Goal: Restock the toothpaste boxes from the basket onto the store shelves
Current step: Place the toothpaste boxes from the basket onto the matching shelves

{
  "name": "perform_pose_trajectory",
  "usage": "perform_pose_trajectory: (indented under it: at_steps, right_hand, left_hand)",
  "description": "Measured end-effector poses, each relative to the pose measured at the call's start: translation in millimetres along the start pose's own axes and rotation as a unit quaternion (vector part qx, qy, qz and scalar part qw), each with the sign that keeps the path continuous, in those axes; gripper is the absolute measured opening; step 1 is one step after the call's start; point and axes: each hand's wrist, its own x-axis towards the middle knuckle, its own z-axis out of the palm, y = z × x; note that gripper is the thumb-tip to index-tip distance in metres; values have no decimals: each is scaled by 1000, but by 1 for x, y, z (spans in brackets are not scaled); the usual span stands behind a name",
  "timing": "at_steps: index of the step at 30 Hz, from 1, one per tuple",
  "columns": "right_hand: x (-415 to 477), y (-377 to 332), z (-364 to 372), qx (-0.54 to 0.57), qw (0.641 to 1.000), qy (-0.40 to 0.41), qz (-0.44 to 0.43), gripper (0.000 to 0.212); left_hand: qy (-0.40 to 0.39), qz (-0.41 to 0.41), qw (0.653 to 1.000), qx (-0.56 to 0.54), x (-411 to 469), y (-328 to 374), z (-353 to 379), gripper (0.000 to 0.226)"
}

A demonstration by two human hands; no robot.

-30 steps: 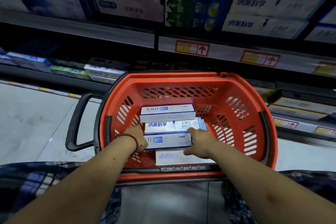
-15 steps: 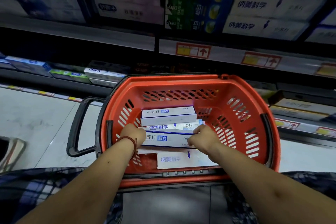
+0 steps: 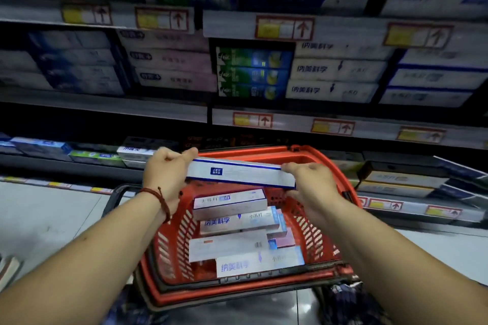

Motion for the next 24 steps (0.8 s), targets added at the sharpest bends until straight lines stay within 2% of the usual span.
perform_pose_trajectory:
  at_steps: [3,5,8,13,18,21,24]
  right_hand:
    - [2,-14,-8,68,997,14,26,21]
    - [4,-18,-13,108,993,27,47,28]
    - [8,-28,-19,147,988,20,47,24]
    - [13,-40,-23,169,985,3,39,35]
    - [11,-44,-23,144,989,16,35,37]
    - [11,-47,-24,175,984,28,32,31]
    - [11,-52,-25,224,974,26,36,23]
  left_hand:
    - [0,5,999,-43,-7,25,-3,38]
    - [-12,-1,996,-85,-10,35,1,23]
    - [-60,-30,990,-125,-8,41,11,4]
    - [-80,-49,985,-144,7,43,14,17]
    - [-149,-56,983,-91,15,44,9,29]
    - [-187,-34,977,-93,15,49,5,44]
    - [-223,25,973,-57,7,48,5,61]
